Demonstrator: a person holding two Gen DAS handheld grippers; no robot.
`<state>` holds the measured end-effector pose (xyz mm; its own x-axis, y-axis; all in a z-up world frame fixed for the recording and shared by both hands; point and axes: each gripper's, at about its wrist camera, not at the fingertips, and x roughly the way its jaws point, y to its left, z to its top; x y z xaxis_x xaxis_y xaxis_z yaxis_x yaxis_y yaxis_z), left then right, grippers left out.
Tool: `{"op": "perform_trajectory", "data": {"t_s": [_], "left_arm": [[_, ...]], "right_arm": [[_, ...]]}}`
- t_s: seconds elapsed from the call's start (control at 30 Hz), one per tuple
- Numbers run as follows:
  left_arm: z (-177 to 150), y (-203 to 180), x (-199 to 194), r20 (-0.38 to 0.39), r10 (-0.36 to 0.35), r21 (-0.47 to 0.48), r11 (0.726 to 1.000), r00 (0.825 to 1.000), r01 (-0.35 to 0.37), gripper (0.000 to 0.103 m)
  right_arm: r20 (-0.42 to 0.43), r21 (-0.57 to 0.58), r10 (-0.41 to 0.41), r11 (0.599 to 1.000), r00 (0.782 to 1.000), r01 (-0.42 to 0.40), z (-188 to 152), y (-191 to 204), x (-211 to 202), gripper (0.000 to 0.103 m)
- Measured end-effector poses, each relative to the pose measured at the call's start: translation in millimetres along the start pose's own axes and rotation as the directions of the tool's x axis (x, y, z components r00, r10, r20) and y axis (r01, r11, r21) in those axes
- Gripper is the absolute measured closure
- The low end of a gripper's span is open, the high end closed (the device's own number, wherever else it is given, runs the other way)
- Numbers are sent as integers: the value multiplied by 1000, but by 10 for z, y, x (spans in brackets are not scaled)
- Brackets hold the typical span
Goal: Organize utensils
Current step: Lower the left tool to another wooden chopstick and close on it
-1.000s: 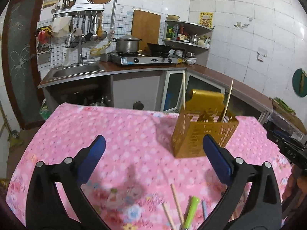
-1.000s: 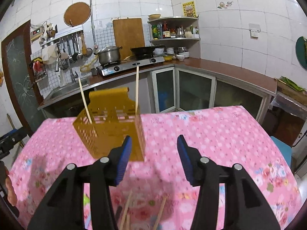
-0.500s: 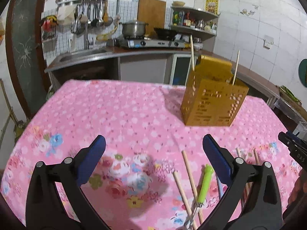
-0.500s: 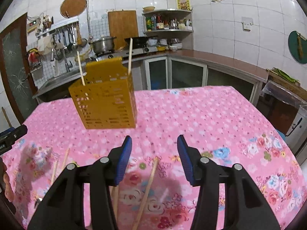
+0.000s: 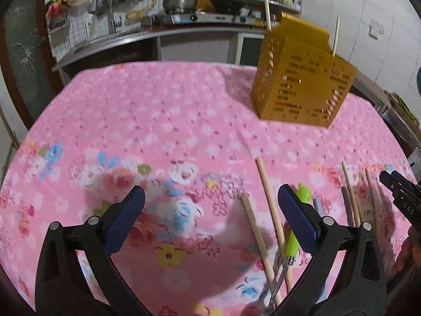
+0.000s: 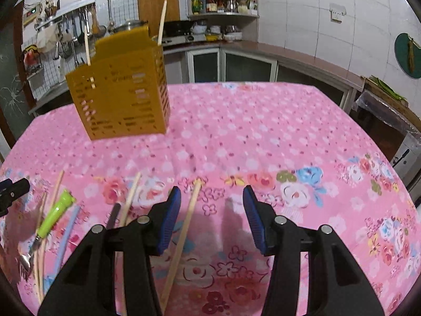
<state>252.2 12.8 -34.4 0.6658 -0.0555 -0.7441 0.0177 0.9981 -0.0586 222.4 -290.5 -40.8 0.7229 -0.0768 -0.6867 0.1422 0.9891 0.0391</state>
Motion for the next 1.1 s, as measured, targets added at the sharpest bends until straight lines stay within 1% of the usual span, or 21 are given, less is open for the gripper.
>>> {"op": "perform_trajectory", "data": {"t_s": [0.27,0.43,0.53,0.67,0.7,0.73,0.8,0.87,0.93,1.0,1.1], "left_arm": [[-67,-68,97,-45,3,23,1000,999,-2,5],[-96,-98,154,-88,-25,17,999,996,27,5],[-110,-119,155,-99,-24,26,999,995,26,5],[-124,-140,178,-131,-40,19,999,991,43,7],[-125,-143,184,-135,-41,18,999,990,43,11],[-126,-145,188,-138,-40,19,999,990,44,17],[-127,-150,192,-146,-30,25,999,989,34,21],[-125,-148,190,-148,-21,23,999,989,25,23],[-124,-159,206,-155,-10,27,1000,988,14,30],[-127,-186,231,-161,22,45,999,987,-15,34],[-120,-213,247,-167,39,48,998,985,-31,44]], "right_arm": [[-48,6,-5,1000,999,5,-51,-9,119,54],[-73,11,-5,1000,997,6,-63,0,156,54],[-83,8,-9,1000,997,10,-68,8,170,54],[-92,10,-10,1000,996,11,-66,5,192,54],[-93,10,-9,1000,996,10,-64,6,196,54],[-93,10,-9,1000,996,10,-62,6,199,54],[-92,10,-8,1000,996,9,-59,3,203,54],[-91,9,-9,1000,996,10,-58,8,202,54],[-94,5,-8,1000,996,9,-61,18,213,54],[-98,1,-9,1000,995,10,-68,30,216,54],[-102,-5,-17,1000,995,17,-62,39,227,54]]}}
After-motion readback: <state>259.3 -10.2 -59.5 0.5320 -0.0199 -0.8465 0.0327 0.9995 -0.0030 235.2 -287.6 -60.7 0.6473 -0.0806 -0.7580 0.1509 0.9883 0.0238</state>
